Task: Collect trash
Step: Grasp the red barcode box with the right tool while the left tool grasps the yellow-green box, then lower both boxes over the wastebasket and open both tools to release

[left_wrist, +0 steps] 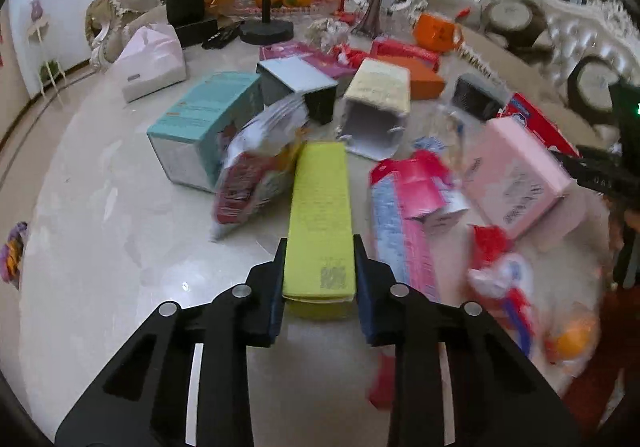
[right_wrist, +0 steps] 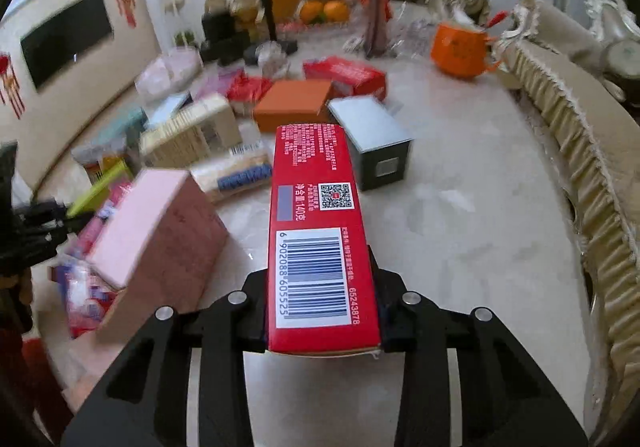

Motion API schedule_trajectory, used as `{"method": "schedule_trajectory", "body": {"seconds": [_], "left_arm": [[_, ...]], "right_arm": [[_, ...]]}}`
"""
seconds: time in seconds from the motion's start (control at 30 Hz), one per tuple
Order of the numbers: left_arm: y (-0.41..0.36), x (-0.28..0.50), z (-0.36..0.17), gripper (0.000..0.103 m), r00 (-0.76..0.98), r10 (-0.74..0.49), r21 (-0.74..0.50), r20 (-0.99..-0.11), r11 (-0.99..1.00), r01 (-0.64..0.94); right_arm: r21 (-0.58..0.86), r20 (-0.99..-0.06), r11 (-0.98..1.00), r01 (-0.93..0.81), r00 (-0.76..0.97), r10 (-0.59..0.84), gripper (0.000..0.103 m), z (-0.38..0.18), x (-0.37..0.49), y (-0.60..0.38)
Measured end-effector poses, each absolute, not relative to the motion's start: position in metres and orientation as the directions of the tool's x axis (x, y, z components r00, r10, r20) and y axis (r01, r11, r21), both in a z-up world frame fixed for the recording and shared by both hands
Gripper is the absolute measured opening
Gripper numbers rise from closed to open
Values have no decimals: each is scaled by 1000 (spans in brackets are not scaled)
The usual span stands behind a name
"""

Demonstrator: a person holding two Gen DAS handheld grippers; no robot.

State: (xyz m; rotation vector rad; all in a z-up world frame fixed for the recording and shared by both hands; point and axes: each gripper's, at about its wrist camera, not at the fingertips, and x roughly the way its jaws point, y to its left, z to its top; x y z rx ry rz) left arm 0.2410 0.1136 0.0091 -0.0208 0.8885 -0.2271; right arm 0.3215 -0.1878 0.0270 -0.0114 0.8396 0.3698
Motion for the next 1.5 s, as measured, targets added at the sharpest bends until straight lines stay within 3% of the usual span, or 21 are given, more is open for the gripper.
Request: {"method": "schedule_trajectory", "body": {"seconds": [0.2, 0.4, 0.6, 0.8, 0.97, 1.03, 1.07, 1.1, 1.13, 1.17, 1.5], "left_arm": [[110, 166, 58, 29, 686, -302, -180, -662, 952, 246], [80, 54, 64, 29, 673, -386, -228, -631, 921, 315], [49, -25, 20, 29, 532, -478, -351, -699, 877, 327], [20, -28, -58, 29, 405, -418, -331, -813, 904, 270], [0, -9, -108, 29, 334, -361, -281, -871, 923, 264], [-4, -3, -122, 30, 304, -340, -271, -890, 930, 247], [-4, 0, -127, 37, 285, -320, -260, -903, 938, 230], [-3, 3, -132, 62, 275, -299, -246, -914, 946, 210], [-1, 6, -134, 71, 289, -286, -239, -914, 953, 187], [1, 6, -133, 76, 309, -290, -247, -906, 954, 172], [24, 1, -149, 76, 278, -307, -294, -910, 952, 88]], "right_arm": [[215, -608, 910, -354, 681, 408, 34, 75, 239, -220], [334, -568, 828, -450, 605, 557, 34, 66, 126, -218], [447, -695, 773, -450, 369, 617, 34, -1, 58, -192], [405, -821, 820, -405, 234, 521, 34, -80, 61, -163], [355, -865, 828, -434, 184, 467, 35, -114, 73, -140], [339, -872, 834, -436, 186, 452, 40, -120, 78, -135], [321, -883, 839, -439, 182, 433, 59, -124, 80, -131], [294, -892, 850, -438, 194, 408, 70, -127, 81, -128], [275, -895, 857, -436, 210, 394, 81, -130, 79, -129], [253, -899, 865, -433, 225, 376, 81, -132, 78, -128], [239, -929, 902, -361, 185, 320, 81, -149, 66, -147]]}}
